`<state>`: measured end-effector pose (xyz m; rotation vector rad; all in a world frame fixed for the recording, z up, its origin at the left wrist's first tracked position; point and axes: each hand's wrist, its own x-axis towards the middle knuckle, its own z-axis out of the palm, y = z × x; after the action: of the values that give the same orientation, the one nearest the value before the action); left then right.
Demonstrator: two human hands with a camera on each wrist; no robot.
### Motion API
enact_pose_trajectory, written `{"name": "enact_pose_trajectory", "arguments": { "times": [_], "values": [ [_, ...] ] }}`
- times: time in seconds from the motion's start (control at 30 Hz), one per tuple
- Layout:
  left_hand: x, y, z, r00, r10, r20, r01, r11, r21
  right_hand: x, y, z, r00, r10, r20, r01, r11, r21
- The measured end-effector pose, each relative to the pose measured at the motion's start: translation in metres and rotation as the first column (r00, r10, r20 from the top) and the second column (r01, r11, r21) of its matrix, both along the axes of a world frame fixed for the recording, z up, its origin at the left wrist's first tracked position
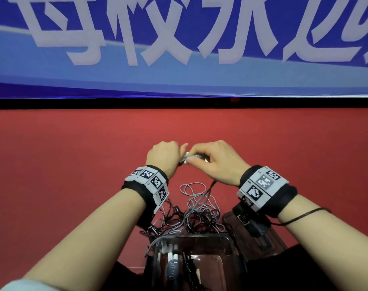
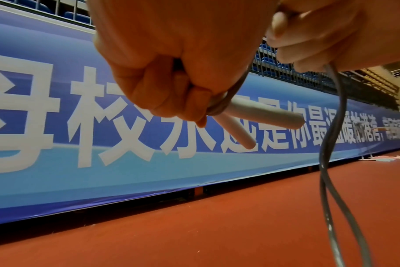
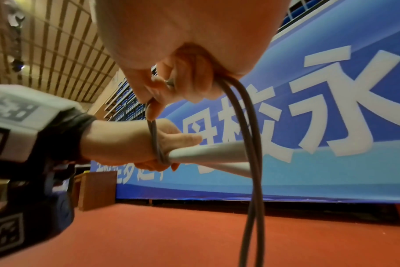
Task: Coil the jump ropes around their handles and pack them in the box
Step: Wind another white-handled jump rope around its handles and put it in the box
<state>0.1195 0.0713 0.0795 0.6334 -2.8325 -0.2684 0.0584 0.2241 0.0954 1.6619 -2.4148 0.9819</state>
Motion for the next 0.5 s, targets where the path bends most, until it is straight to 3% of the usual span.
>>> {"name": "enact_pose_trajectory", "arguments": {
  "times": [0.1,0.27,0.4,0.5],
  "values": [
    [0.001,0.004,0.004,0.992,-0.113,0.048,0.111,0.993,0.047,-0.007,0.001,0.004,0.996,-0.041,0.074,0.046,0.997,-0.064],
    [-0.001,0.010,0.000,0.961,-0.249,0.118,0.231,0.962,0.145,-0.028,0.006,-0.001,0.991,-0.060,0.122,0.066,0.997,-0.044],
    [-0.001,0.015,0.002,0.939,-0.342,0.043,0.320,0.911,0.260,-0.040,0.010,-0.001,0.970,-0.029,0.242,0.044,0.997,-0.058],
    [0.000,0.014,0.001,0.941,-0.318,-0.116,0.337,0.839,0.427,-0.049,0.013,0.001,0.916,-0.041,0.399,0.061,0.997,-0.039]
  ]
}}
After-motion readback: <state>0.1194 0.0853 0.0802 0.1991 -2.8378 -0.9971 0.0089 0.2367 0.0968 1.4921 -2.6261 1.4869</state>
